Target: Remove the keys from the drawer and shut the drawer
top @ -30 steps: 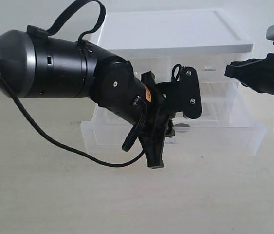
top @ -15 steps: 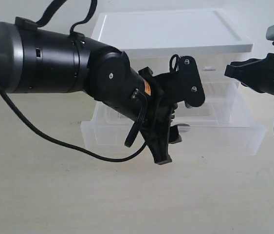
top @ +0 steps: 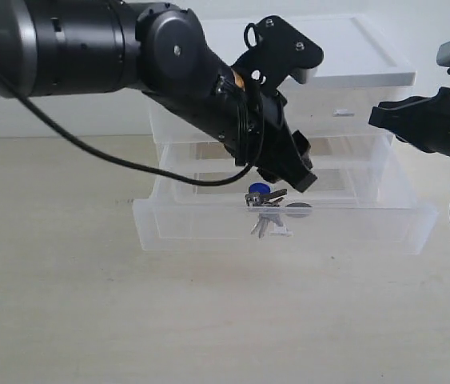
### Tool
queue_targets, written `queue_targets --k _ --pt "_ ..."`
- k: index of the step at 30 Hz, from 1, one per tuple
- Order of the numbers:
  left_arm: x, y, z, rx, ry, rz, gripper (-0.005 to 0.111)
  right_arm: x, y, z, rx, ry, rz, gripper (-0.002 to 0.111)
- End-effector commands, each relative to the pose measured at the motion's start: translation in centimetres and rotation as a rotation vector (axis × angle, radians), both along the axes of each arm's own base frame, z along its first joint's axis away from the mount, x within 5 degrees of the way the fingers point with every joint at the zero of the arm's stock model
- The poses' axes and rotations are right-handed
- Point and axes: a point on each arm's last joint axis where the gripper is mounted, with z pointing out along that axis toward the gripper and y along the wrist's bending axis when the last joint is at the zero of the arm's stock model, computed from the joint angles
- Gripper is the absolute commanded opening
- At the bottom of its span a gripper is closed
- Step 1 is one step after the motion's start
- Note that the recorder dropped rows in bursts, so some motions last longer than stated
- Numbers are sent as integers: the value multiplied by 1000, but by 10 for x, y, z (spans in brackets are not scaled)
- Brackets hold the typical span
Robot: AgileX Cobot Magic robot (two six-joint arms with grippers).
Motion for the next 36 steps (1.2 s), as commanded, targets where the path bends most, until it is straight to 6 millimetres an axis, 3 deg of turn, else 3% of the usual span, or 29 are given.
queue_targets --k 1,12,28,36 --pt "24 -1 -11 29 165 96 55 1 0 0 -4 -4 1 0" --pt "44 -12 -43 86 207 88 55 1 0 1 -3 -5 2 0" --pt "45 -11 -56 148 198 57 55 1 0 1 -4 -5 3 0" --pt "49 -14 -83 186 233 56 55 1 0 1 -4 -5 3 0"
